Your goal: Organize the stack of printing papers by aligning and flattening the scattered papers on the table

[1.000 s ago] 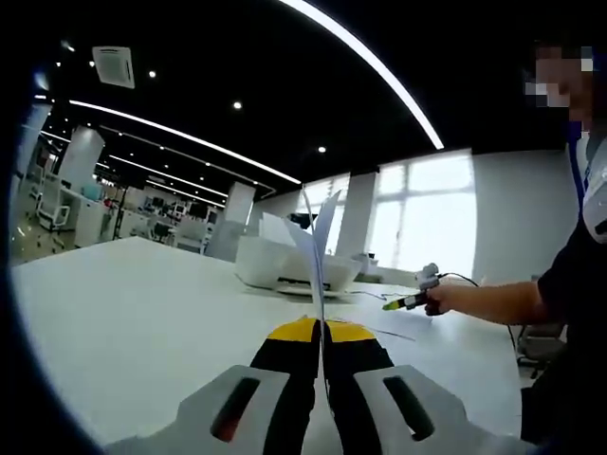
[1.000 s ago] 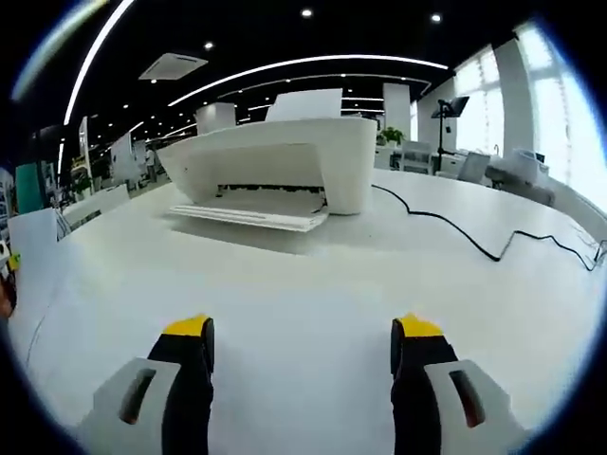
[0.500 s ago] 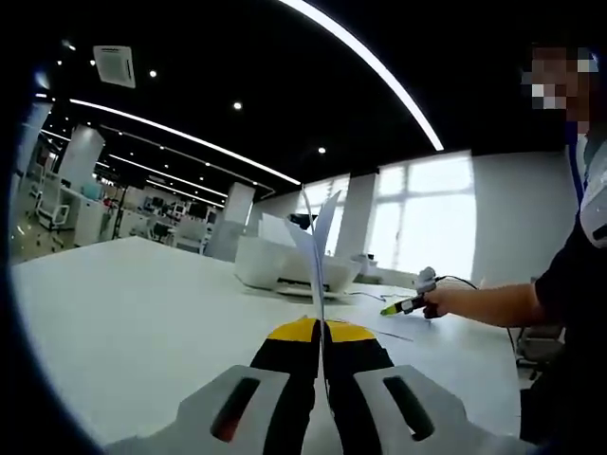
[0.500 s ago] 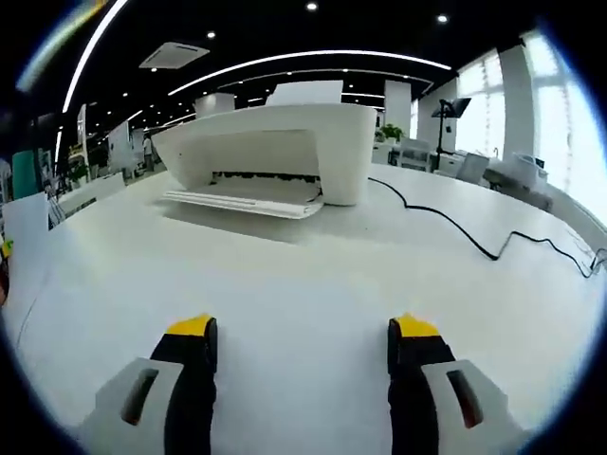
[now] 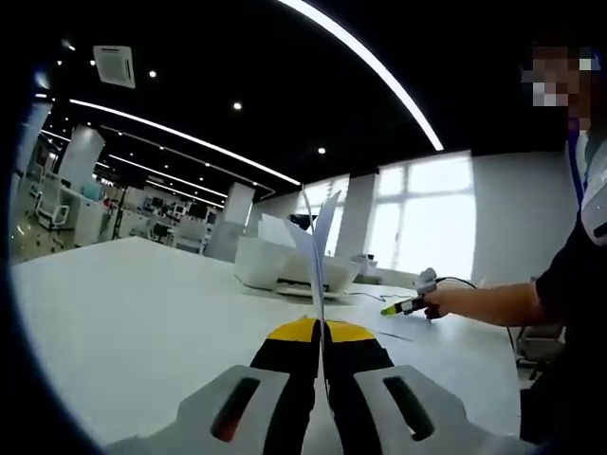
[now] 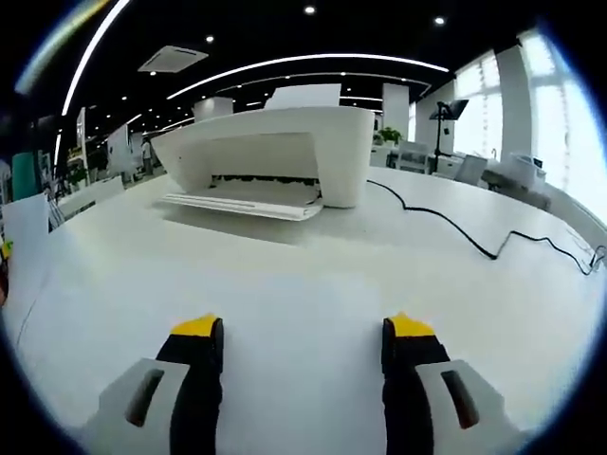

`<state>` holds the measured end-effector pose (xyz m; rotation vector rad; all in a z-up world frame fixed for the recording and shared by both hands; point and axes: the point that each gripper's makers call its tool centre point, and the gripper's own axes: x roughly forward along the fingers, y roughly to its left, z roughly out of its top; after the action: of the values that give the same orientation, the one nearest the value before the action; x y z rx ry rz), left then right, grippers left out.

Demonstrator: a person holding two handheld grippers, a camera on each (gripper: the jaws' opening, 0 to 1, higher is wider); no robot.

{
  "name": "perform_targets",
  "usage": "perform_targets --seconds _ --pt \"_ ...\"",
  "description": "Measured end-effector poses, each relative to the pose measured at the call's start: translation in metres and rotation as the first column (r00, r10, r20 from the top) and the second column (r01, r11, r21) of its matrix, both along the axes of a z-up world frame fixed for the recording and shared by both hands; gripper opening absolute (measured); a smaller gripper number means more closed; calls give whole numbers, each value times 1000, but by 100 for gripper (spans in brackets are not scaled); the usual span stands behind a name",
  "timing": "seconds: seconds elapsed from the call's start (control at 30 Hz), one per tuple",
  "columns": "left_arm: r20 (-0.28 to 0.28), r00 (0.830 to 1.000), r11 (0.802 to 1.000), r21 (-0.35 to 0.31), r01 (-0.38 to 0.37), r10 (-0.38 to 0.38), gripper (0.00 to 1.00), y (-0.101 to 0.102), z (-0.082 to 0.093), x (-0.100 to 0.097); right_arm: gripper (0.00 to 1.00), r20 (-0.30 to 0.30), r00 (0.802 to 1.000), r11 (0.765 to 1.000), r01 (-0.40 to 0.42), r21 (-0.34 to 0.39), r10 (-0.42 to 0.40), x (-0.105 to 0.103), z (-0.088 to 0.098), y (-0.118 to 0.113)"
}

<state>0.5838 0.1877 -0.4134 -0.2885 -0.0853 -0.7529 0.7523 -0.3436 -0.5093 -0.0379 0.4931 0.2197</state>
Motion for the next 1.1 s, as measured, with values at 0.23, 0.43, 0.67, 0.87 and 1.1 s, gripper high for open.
perform_targets --seconds 0.23,0.43,0.67,0.87,1.1 --pt "0 1000 1000 3 -2 2 7 0 0 0 55 4 1000 1000 7 4 -7 2 1 -3" --pt "-1 1000 1000 4 -1 1 7 1 0 1 49 5 1000 1000 12 6 -12 1 2 -2" --pt "0 1000 1000 3 -2 2 7 1 0 1 39 -4 1000 1000 12 4 -12 -2 4 -1" --pt "0 1000 1000 3 -2 2 7 2 0 1 27 -11 1000 1000 6 10 -5 -8 5 -1" --pt "1 1000 1000 3 -3 3 7 2 0 1 25 -26 999 1000 -20 -8 20 -25 8 8"
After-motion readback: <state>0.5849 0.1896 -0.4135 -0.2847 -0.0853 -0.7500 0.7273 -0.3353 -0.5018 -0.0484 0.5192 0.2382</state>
